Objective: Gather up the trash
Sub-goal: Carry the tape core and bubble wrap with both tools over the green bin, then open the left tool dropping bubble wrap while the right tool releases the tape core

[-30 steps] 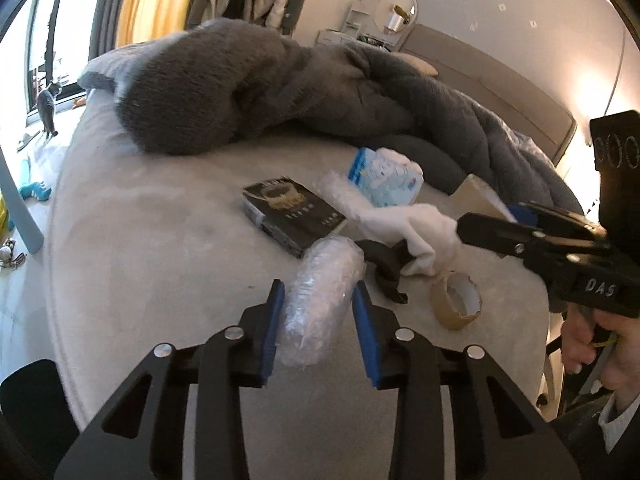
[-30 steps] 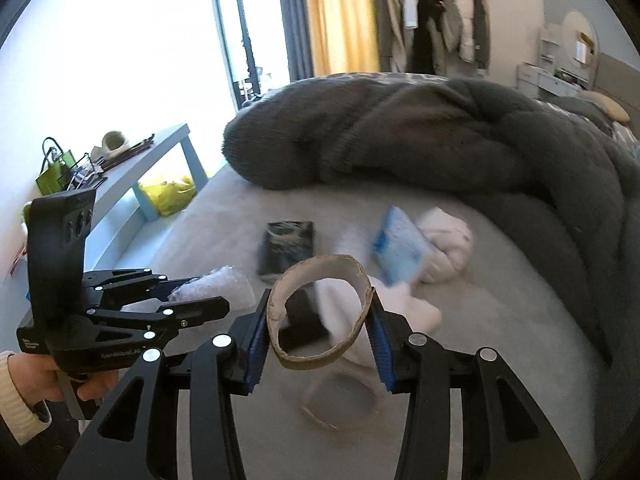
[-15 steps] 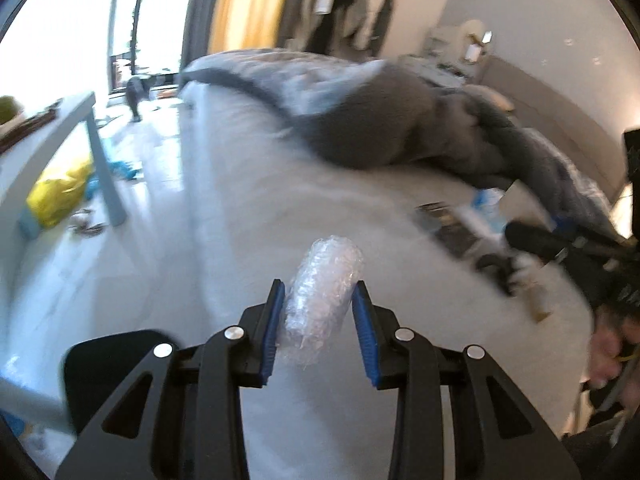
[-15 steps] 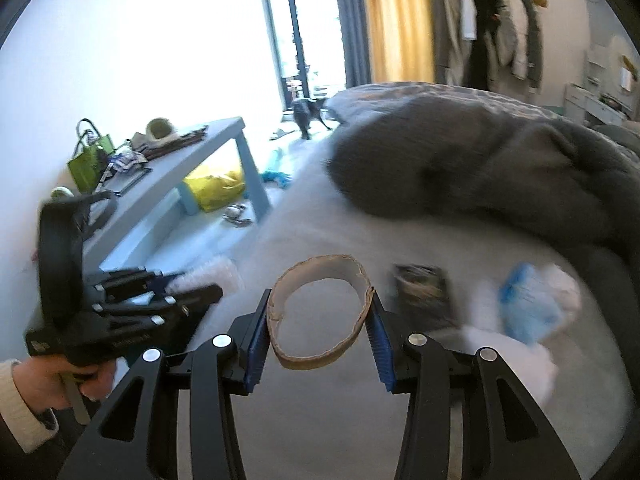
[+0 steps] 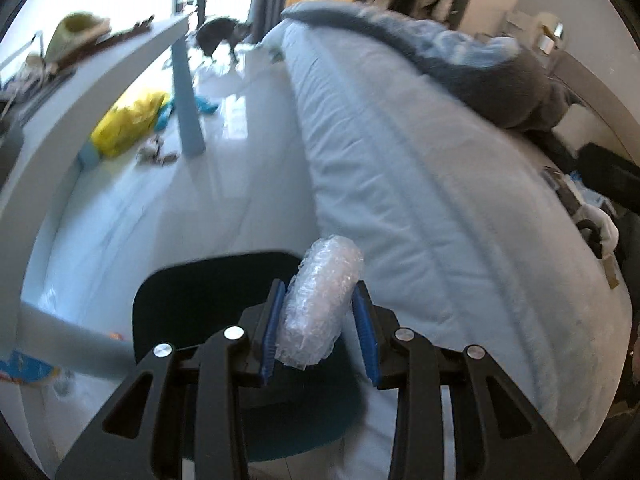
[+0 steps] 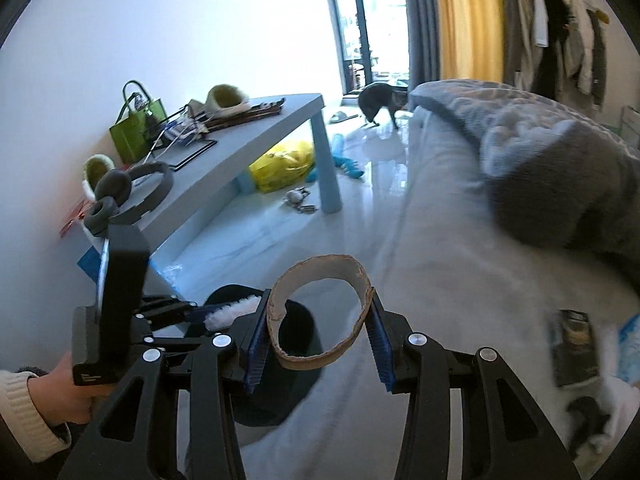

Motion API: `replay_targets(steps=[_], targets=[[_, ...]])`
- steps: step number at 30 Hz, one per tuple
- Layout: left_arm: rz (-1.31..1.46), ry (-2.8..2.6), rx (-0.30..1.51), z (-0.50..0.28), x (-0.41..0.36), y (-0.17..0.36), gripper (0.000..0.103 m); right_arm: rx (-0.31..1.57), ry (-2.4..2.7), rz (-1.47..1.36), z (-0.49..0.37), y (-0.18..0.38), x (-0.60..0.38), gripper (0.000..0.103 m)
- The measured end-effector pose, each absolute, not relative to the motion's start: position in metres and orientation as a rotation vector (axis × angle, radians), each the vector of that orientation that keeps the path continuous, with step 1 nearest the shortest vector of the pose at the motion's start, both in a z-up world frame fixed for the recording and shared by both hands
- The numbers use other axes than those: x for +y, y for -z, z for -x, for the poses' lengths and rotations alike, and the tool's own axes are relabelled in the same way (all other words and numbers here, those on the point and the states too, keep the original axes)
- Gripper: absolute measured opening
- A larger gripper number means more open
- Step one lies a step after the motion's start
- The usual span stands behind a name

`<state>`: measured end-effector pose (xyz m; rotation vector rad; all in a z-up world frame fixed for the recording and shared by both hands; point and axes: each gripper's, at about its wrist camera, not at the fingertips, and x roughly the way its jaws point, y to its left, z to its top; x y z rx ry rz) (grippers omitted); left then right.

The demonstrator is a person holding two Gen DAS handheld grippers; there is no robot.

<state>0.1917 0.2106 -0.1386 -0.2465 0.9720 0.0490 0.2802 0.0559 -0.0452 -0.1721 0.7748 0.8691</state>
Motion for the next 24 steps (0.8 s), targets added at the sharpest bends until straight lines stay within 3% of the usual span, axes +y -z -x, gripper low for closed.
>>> replay_targets(steps=[18, 24], targets=[[0.328, -0.126, 1.284, -0.162, 0.272, 0.22, 0.039, 0.924, -0.964, 0.216, -0.261, 0.083, 0.148, 0.045], [0.322, -0.118, 1.309, -0.146, 0.28, 0.225, 0.057, 1.004, -0.971, 0.227, -0.262, 0.107, 0.172, 0.045]])
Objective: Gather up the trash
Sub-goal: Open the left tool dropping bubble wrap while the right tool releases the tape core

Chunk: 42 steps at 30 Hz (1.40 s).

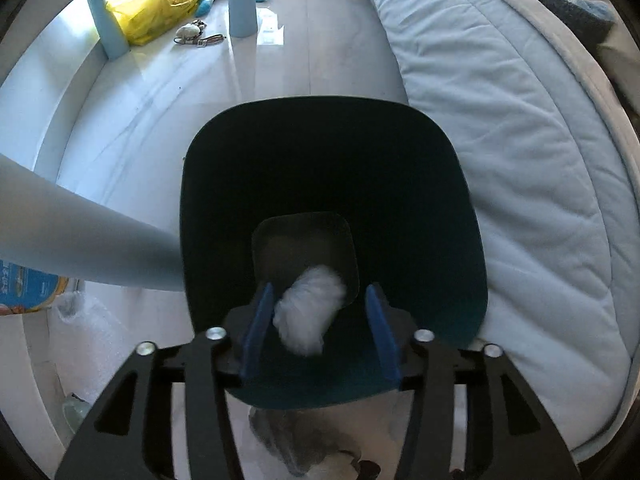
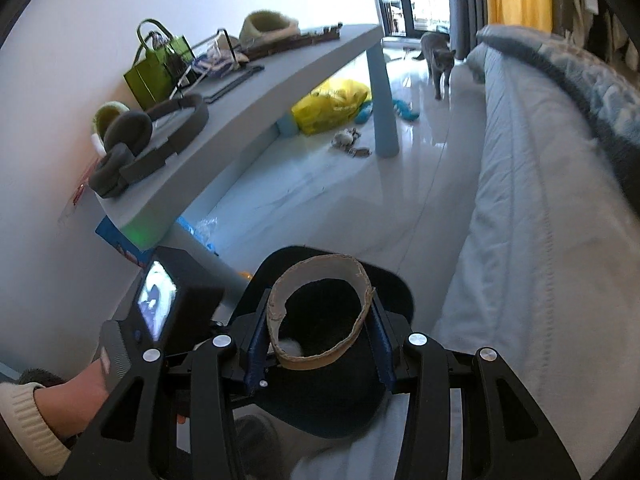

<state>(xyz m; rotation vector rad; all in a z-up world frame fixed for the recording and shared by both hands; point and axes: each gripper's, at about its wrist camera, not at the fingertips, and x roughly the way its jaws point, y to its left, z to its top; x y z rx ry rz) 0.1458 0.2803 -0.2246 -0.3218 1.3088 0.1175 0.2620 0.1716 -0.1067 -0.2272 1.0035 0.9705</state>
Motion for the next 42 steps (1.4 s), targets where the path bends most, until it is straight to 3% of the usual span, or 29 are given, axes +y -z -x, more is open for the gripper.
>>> replay_targets(steps=[3, 9, 17, 25, 33, 34, 36, 42], targets=[[0.323, -0.109, 1.29, -0.137, 0.286, 0.221, 0.067, 1.036, -0.968, 0.229, -0.263, 0.119, 0.18, 0.045], [0.369, -0.125, 1.208, -0.127, 0.306, 0.198, 0.067, 1.077, -0.951, 0.261, -0.264, 0.14, 0.195, 0.045], [0.343, -0.144, 1.033, -0.116, 0.319, 0.15, 0.059, 1.153, -0.923, 0.272, -0.267, 0.17, 0.209, 0.045], [0.319, -0.125, 0.913, -0.104, 0.321, 0.113, 0.045, 1.225, -0.91, 0.352, -0.252, 0.207, 0.225, 0.045], [0.325, -0.098, 0.789, -0.1, 0.317, 0.077, 0.04, 1.273, -0.897, 0.413, -0.243, 0.232, 0.227, 0.047], [0.325, -0.097, 0.779, -0.099, 0.318, 0.073, 0.04, 1.281, -0.894, 0.418, -0.242, 0.235, 0.227, 0.049], [0.323, -0.095, 0.753, -0.099, 0.317, 0.065, 0.04, 1.306, -0.899, 0.417, -0.24, 0.239, 0.226, 0.068], [0.291, -0.1, 0.688, -0.101, 0.306, 0.047, 0.04, 1.295, -0.931, 0.388, -0.232, 0.228, 0.223, 0.069]])
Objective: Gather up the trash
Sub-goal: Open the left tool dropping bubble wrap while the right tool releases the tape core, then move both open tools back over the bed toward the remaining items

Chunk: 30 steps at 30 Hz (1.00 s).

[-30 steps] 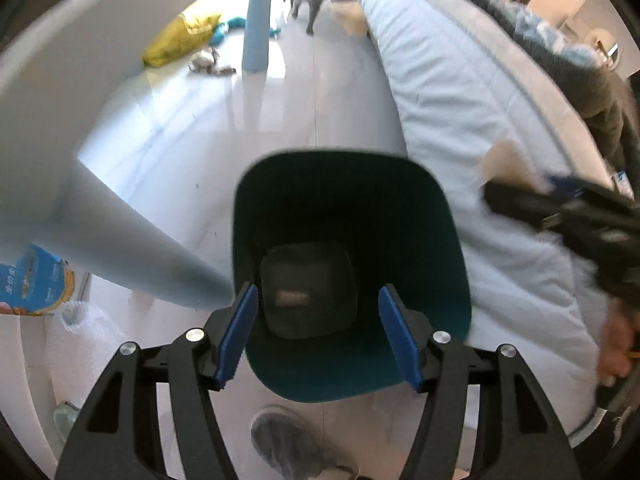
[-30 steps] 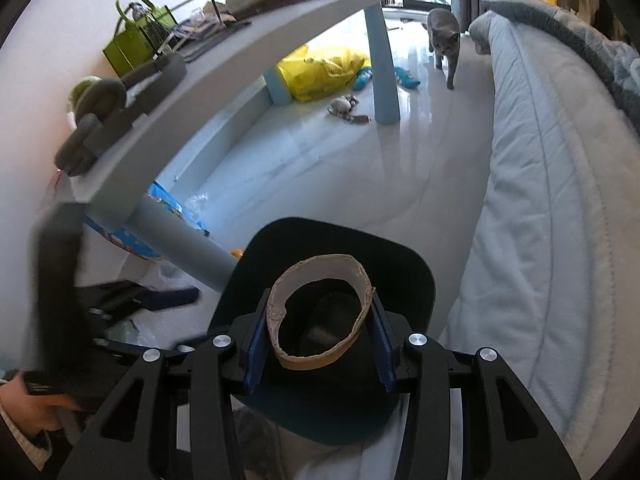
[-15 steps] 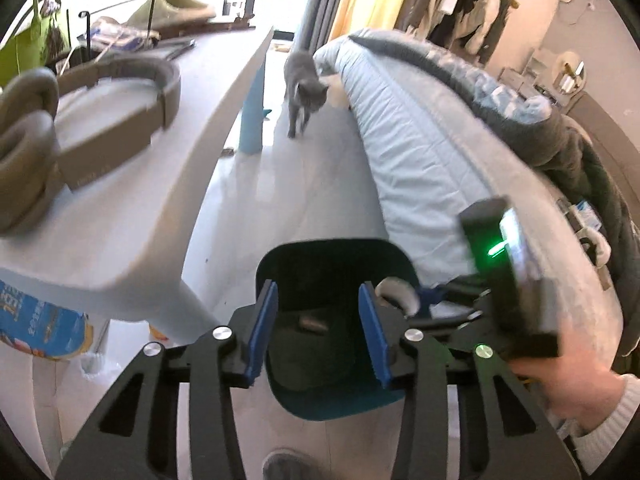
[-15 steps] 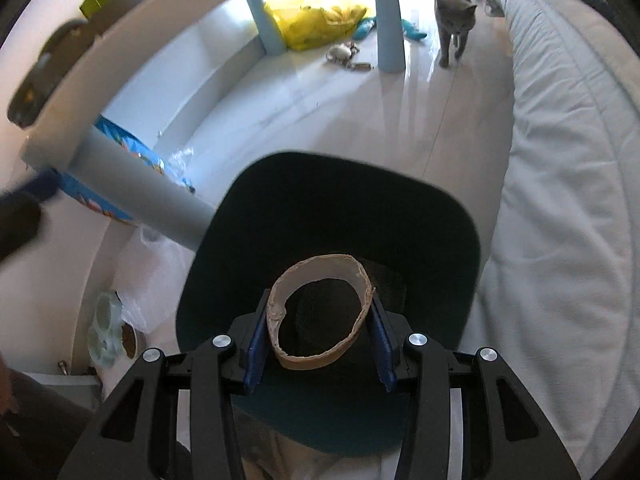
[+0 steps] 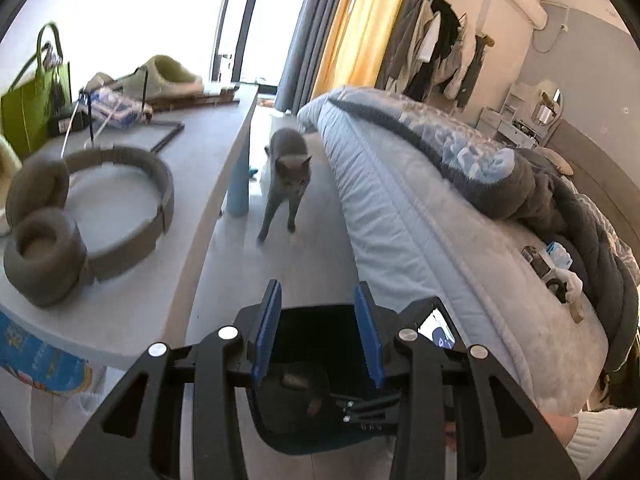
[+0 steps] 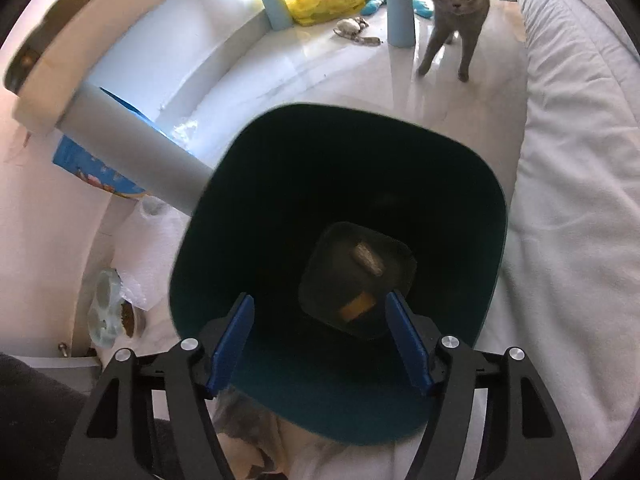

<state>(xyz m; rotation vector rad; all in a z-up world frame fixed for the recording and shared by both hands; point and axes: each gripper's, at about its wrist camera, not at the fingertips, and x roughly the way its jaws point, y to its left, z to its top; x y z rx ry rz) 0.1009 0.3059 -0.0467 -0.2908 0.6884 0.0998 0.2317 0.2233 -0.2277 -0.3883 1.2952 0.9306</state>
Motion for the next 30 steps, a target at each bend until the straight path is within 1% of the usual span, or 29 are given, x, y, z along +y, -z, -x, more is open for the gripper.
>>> replay_targets(steps=[11, 15, 23, 25, 30], targets=[[0.298, -0.039, 0.592, -0.116, 0.274, 0.008, 0.04, 1.093, -1.016, 0.259, -0.238, 0.134, 0.186, 0.069], [0.276, -0.021, 0.582, -0.124, 0.256, 0.001, 0.04, 1.034, -1.02, 0.23, -0.242, 0.11, 0.167, 0.069], [0.275, 0.016, 0.574, -0.144, 0.224, -0.007, 0.049, 0.899, -0.967, 0.227, -0.255, 0.076, 0.114, 0.069], [0.279, 0.03, 0.578, -0.149, 0.216, -0.008, 0.049, 0.876, -0.952, 0.227, -0.257, 0.07, 0.101, 0.069], [0.261, 0.073, 0.573, -0.163, 0.185, -0.01, 0.056, 0.847, -0.908, 0.215, -0.262, 0.062, 0.066, 0.069]])
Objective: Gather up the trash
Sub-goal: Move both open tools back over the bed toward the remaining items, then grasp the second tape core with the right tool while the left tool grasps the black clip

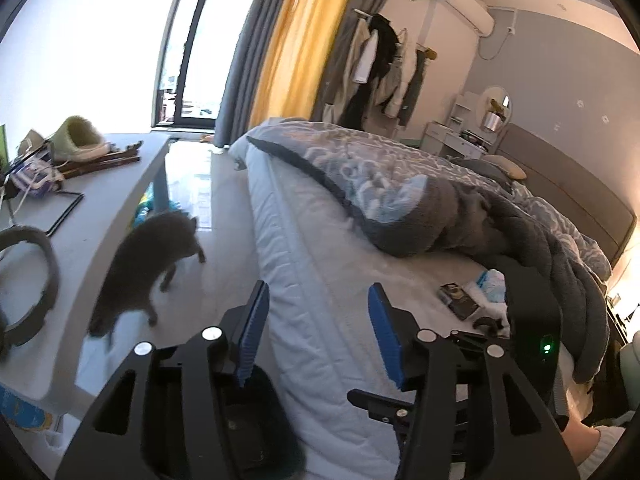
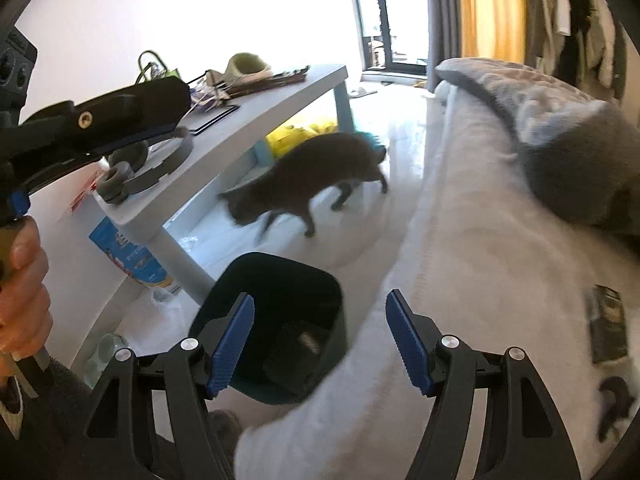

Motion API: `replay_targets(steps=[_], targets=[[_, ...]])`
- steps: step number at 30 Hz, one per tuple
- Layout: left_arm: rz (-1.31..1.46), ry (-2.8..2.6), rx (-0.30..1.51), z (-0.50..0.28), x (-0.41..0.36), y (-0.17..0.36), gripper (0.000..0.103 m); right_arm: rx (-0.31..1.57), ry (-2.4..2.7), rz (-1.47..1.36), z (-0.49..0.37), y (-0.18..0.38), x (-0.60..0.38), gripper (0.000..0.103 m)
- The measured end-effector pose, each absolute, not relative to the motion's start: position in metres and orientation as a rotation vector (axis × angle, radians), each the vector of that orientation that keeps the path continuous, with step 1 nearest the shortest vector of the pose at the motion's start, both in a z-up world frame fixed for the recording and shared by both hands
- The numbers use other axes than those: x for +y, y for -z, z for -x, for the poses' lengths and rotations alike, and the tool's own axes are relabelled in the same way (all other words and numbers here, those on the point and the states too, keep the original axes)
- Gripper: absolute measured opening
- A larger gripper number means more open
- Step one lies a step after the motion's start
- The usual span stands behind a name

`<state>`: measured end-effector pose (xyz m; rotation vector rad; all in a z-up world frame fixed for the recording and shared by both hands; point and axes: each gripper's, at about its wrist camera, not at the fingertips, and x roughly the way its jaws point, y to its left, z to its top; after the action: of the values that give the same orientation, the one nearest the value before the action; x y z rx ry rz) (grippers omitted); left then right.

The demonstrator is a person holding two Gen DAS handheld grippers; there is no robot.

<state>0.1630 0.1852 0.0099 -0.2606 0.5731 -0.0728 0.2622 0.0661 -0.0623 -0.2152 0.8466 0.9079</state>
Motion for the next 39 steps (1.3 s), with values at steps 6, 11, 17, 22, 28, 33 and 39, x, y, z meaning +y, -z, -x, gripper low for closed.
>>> replay_targets(steps=[6, 11, 17, 22, 28, 33, 39], targets=[[0.25, 0.145, 0.598, -0.183, 0.15, -0.002, 0.063, 0.823, -0.842, 0.202, -0.272, 0.057, 0.021, 0.069], [0.228, 0.233, 0.613, -0.197, 0.116, 0.003, 0.07, 0.816, -0.787, 0.183, -0.278, 0.057, -0.019, 0.07], [0.213, 0.317, 0.65, -0.215, 0.08, 0.014, 0.078, 0.824, -0.713, 0.169, -0.284, 0.065, -0.061, 0.072], [0.182, 0.365, 0.664, -0.226, 0.055, 0.019, 0.084, 0.823, -0.645, 0.172, -0.288, 0.071, -0.097, 0.074], [0.163, 0.421, 0.705, -0.239, 0.025, 0.034, 0.089, 0.814, -0.573, 0.176, -0.289, 0.075, -0.14, 0.077], [0.129, 0.478, 0.732, -0.249, -0.005, 0.045, 0.089, 0.817, -0.527, 0.167, -0.288, 0.08, -0.169, 0.078], [0.13, 0.525, 0.758, -0.263, -0.031, 0.056, 0.089, 0.824, -0.486, 0.161, -0.284, 0.089, -0.202, 0.082]])
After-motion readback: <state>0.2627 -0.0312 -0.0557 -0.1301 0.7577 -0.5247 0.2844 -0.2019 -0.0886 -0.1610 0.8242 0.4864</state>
